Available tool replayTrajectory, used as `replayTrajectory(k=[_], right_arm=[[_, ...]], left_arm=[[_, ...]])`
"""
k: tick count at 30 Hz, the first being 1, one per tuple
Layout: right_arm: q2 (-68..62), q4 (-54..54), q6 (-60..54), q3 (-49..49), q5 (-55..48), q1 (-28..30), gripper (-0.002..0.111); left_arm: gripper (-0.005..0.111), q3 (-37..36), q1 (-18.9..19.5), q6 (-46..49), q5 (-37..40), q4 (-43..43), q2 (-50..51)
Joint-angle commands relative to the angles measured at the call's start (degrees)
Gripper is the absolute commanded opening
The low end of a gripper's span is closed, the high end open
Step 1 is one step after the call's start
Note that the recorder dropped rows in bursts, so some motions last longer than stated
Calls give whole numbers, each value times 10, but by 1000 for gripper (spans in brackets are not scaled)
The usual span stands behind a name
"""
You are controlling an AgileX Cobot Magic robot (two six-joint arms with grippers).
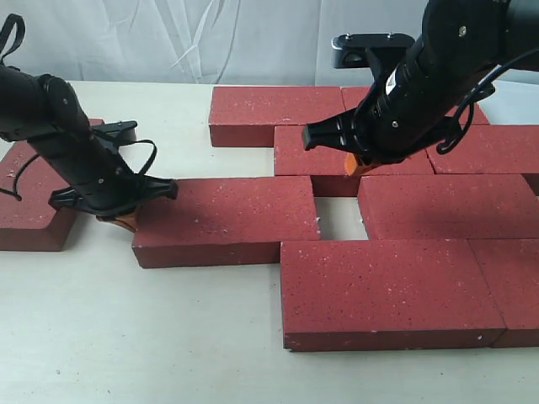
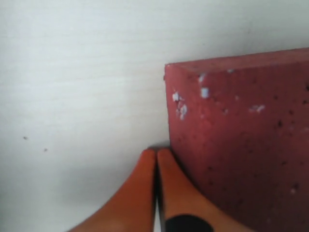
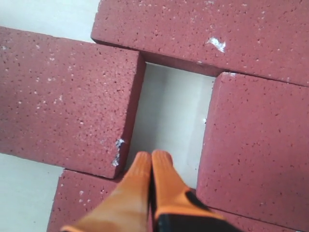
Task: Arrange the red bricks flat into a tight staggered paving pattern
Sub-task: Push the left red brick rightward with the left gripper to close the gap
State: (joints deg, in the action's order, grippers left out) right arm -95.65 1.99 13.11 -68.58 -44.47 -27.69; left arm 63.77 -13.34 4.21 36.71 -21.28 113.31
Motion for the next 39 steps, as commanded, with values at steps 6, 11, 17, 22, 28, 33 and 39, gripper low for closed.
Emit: replayTrajectory(k=[6,11,17,22,28,33,39], right_arm=[[4,1,1,2,9,3,-1],[4,1,1,2,9,3,-1],[4,-1,1,2,7,3,-1],[4,-1,1,2,7,3,-1],[4,-1,1,2,7,3,-1],[4,-1,1,2,7,3,-1],[4,-1,1,2,7,3,-1]], left_arm=[[0,-3,-51,-8,-36,-16,-4],[0,-3,-62,-6,-48,-29,-4],[0,-3,-84,-6,-69,-38,13],[0,-3,-100,-4,-86,-52,25],[0,-3,-102,-4,-91,-78,25],[0,-3,-102,20,-91,-107,25],[0,-3,-102,24,-89,-126,25]])
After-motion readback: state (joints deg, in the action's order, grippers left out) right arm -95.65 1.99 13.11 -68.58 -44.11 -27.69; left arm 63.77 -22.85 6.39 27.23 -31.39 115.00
